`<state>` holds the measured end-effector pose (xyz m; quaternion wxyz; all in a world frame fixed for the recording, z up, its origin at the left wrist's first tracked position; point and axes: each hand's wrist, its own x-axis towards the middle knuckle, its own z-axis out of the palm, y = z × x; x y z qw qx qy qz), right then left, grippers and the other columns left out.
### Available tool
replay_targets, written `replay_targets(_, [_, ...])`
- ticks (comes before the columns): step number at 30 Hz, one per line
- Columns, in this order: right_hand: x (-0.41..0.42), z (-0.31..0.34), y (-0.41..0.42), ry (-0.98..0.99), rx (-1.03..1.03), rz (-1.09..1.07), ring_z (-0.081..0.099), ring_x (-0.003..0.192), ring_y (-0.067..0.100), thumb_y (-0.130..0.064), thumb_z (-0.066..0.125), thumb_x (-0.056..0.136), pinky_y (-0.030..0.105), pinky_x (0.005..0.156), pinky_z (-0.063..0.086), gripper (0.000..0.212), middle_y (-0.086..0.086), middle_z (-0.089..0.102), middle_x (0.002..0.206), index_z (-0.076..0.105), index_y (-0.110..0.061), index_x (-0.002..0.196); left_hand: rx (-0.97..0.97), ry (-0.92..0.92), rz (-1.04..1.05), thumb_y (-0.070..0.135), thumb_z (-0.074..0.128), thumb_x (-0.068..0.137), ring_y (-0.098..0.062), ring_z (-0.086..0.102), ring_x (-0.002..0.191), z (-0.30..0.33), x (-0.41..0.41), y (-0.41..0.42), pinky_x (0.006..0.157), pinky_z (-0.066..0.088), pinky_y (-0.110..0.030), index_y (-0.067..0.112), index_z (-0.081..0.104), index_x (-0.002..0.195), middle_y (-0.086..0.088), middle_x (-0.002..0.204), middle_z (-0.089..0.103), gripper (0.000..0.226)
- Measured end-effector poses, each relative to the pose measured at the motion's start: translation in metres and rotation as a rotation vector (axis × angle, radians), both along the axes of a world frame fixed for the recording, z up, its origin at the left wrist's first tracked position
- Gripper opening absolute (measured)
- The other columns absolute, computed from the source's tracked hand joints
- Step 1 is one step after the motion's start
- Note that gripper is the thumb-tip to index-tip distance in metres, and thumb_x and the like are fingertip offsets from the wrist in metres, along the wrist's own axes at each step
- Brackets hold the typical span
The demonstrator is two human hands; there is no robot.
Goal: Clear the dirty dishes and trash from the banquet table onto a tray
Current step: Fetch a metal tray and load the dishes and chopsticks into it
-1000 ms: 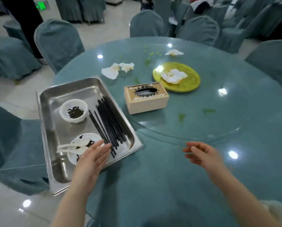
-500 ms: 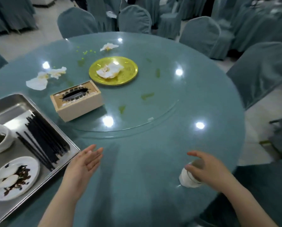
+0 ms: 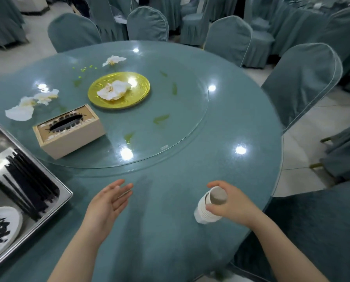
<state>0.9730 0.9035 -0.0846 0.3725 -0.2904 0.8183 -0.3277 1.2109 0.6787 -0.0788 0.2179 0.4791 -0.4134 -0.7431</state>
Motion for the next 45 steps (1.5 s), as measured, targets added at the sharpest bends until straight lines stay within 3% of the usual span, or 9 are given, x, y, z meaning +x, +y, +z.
replay_targets(3, [-0.001,-0.001,-0.003,-0.169,-0.152,-0.18,0.063,0.092,0.012,-0.036,0.073,0.059,0.026,0.065,0.054,0.041,-0.007,0.064,0.105,0.062,-0.039,0.099,-0.118,-0.085,-0.136,0.013,0.052,0.096,-0.016,0.066,0.104,0.0,-0.013,0.015,0.091,0.047,-0.031,0.022,0.061,0.115,0.0,0.104,0.074,0.023])
replay_targets(6, [0.003,0.0,-0.012,-0.377,-0.289,-0.286,0.065,0.091,0.017,-0.025,0.073,0.067,0.034,0.065,0.058,0.033,0.0,0.065,0.108,0.065,-0.031,0.098,-0.445,-0.233,-0.443,0.013,0.065,0.089,-0.001,0.062,0.107,0.001,-0.028,0.032,0.097,0.045,-0.023,0.036,0.057,0.117,0.01,0.117,0.067,0.037])
replay_targets(10, [0.012,0.01,-0.038,-0.582,-0.375,-0.253,0.064,0.095,0.022,-0.025,0.069,0.071,0.051,0.078,0.057,0.039,0.008,0.062,0.113,0.062,-0.02,0.109,-0.922,-0.405,-0.85,0.029,0.076,0.079,0.008,0.035,0.125,0.003,-0.05,0.045,0.098,0.018,0.002,0.036,0.036,0.14,0.025,0.139,0.037,0.073])
replay_targets(13, [0.019,0.024,-0.061,-0.698,-0.436,-0.204,0.063,0.093,0.023,-0.034,0.072,0.073,0.049,0.078,0.057,0.042,0.007,0.061,0.112,0.06,-0.017,0.11,-1.054,-0.444,-0.788,0.029,0.078,0.073,-0.005,0.041,0.128,0.005,-0.058,0.041,0.101,0.027,-0.01,0.028,0.033,0.145,0.016,0.142,0.042,0.084])
replay_targets(20, [0.017,0.037,-0.102,-0.737,-0.421,-0.103,0.066,0.096,0.016,-0.058,0.045,0.08,0.039,0.083,0.054,0.056,-0.002,0.069,0.111,0.059,-0.021,0.12,-1.067,-0.498,-0.617,0.044,0.075,0.065,-0.002,0.055,0.106,0.018,-0.042,0.018,0.078,0.039,-0.018,0.046,0.042,0.13,0.028,0.116,0.057,0.073])
replay_targets(27, [0.004,0.042,-0.135,-0.797,-0.42,-0.075,0.067,0.102,0.019,-0.061,0.025,0.094,0.034,0.081,0.05,0.059,0.002,0.066,0.121,0.061,-0.023,0.12,-0.991,-0.599,-0.492,0.048,0.073,0.061,-0.007,0.059,0.1,0.028,-0.015,-0.01,0.081,0.045,-0.026,0.043,0.049,0.124,0.024,0.108,0.061,0.068])
replay_targets(36, [-0.012,0.055,-0.217,-0.642,-0.349,0.09,0.061,0.11,0.016,-0.052,0.03,0.098,0.033,0.091,0.047,0.044,-0.004,0.066,0.116,0.062,-0.025,0.111,-0.797,-0.592,-0.066,0.025,0.084,0.066,-0.001,0.062,0.086,0.038,0.03,-0.053,0.067,0.044,-0.016,0.042,0.057,0.1,0.016,0.093,0.066,0.047])
replay_targets(40, [0.018,0.027,-0.268,-0.474,-0.248,0.175,0.054,0.118,0.019,-0.045,0.036,0.099,0.037,0.102,0.04,0.034,0.0,0.06,0.126,0.058,-0.023,0.113,-0.678,-0.69,0.121,0.031,0.086,0.064,-0.01,0.064,0.077,0.025,0.087,-0.079,0.055,0.046,-0.022,0.027,0.062,0.093,0.009,0.085,0.068,0.038])
replay_targets(45, [0.071,-0.015,-0.311,-0.224,-0.165,0.269,0.055,0.115,0.023,-0.033,0.045,0.099,0.037,0.098,0.042,0.039,0.016,0.059,0.129,0.059,-0.004,0.121,-0.459,-0.78,0.32,0.032,0.077,0.078,-0.029,0.063,0.078,0.005,0.152,-0.122,0.07,0.051,-0.041,0.01,0.064,0.095,-0.009,0.085,0.068,0.031])
